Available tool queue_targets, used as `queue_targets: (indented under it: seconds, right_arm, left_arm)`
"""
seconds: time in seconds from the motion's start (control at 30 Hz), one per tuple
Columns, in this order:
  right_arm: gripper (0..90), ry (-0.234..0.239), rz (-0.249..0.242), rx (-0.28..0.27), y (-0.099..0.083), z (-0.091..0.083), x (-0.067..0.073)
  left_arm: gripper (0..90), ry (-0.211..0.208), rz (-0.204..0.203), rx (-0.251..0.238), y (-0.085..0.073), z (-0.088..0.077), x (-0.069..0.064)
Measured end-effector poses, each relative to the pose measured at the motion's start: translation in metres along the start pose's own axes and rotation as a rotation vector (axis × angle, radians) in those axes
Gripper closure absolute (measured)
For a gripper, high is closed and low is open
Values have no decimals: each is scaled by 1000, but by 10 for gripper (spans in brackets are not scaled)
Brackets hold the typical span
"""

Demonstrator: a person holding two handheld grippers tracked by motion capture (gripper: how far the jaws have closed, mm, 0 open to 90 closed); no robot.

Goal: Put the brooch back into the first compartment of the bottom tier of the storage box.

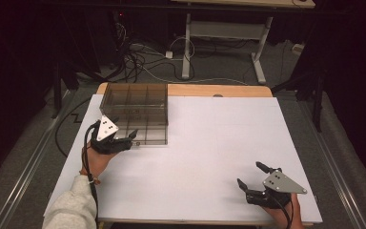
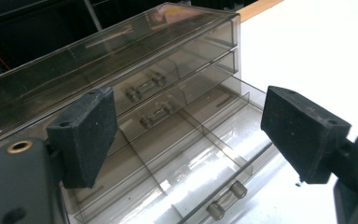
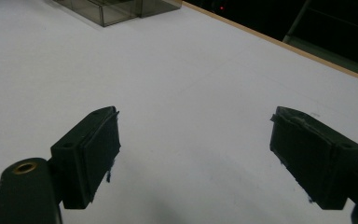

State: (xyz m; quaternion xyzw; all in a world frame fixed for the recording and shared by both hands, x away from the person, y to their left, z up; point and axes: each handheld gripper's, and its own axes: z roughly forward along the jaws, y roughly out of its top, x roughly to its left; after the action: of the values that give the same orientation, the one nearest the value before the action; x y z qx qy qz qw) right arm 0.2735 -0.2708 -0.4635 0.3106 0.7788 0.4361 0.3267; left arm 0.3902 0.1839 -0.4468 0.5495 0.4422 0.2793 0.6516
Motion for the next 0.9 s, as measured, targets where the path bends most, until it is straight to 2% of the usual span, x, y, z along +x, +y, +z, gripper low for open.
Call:
queue_targets:
  seconds: [0.17, 0.2, 0.23, 0.27, 0.3, 0.57, 0.77, 0.8, 0.9]
  right_arm:
    - [161, 0, -1, -3, 0, 0, 1]
    - [161, 1, -3, -4, 0, 0, 1]
    - [161, 1, -4, -3, 0, 0, 1]
    - [161, 1, -4, -2, 0, 0, 1]
    - [161, 1, 0, -3, 0, 0, 1]
    - [161, 0, 2, -8, 0, 0, 1]
    - [162, 2, 0, -6, 1, 0, 2]
    - [162, 2, 1, -7, 1, 0, 2]
    - [166, 10, -3, -5, 1, 0, 2]
  left_arm:
    - [180, -20, 4, -1, -1, 0, -7]
    - [180, -6, 80, 71, 0, -5, -3]
    - [180, -25, 10, -2, -1, 0, -9]
    - [180, -14, 101, 83, 0, -6, -4]
    - [180, -18, 112, 93, 0, -6, -4]
    - [180, -39, 115, 84, 1, -7, -12]
    - [180, -64, 135, 96, 1, -9, -19]
    - [175, -83, 32, 4, 0, -2, -28]
    - [162, -90, 35, 5, -1, -2, -32]
